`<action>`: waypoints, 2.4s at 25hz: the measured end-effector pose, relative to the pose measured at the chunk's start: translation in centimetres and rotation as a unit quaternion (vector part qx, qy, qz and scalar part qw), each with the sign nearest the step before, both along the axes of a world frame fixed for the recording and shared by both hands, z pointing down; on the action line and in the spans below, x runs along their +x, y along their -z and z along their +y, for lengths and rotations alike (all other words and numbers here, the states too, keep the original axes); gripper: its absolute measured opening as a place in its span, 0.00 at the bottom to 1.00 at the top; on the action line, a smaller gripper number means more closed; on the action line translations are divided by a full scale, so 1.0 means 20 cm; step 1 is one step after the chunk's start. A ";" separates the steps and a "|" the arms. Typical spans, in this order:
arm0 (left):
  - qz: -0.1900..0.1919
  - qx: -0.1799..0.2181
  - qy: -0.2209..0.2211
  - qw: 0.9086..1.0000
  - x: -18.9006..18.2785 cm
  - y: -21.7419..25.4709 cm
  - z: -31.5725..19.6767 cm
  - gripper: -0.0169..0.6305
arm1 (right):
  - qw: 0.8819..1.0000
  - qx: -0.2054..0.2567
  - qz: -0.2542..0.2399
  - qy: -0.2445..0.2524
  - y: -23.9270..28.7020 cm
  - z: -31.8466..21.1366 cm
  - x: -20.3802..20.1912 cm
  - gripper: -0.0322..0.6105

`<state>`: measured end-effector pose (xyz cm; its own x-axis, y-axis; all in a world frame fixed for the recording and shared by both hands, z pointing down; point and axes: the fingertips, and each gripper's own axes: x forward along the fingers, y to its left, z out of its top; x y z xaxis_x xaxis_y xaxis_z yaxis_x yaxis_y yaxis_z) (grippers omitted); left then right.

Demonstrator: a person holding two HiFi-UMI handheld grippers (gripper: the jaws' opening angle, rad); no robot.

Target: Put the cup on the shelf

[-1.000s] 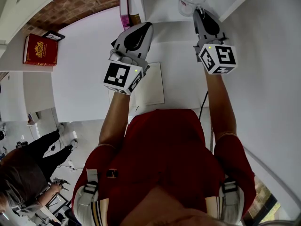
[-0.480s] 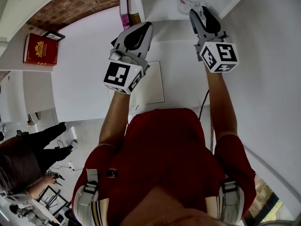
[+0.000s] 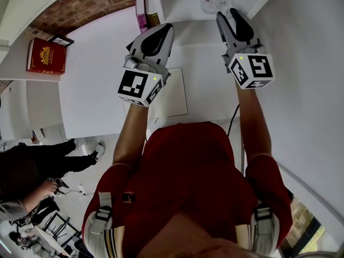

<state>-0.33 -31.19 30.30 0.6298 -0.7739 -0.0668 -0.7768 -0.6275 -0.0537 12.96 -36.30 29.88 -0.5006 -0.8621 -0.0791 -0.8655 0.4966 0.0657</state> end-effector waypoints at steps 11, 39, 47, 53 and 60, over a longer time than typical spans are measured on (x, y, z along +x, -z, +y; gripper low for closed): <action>0.001 0.003 0.001 1.000 -0.01 0.00 0.06 0.03 | 0.999 0.016 -0.010 0.033 0.05 0.19 -0.07 0.13; 0.007 0.007 0.010 1.000 -0.04 0.00 0.20 0.03 | 0.998 0.020 -0.006 0.061 0.04 0.43 -0.19 0.05; 0.007 0.007 0.010 1.000 -0.04 0.00 0.21 0.03 | 0.998 0.018 -0.004 0.060 0.02 0.44 -0.19 0.05; 0.008 0.007 0.012 1.000 -0.04 0.00 0.21 0.03 | 0.998 0.017 -0.003 0.058 0.01 0.44 -0.19 0.05; 0.009 0.008 0.012 1.000 -0.04 0.01 0.20 0.03 | 0.998 0.015 -0.004 0.054 0.01 0.43 -0.18 0.05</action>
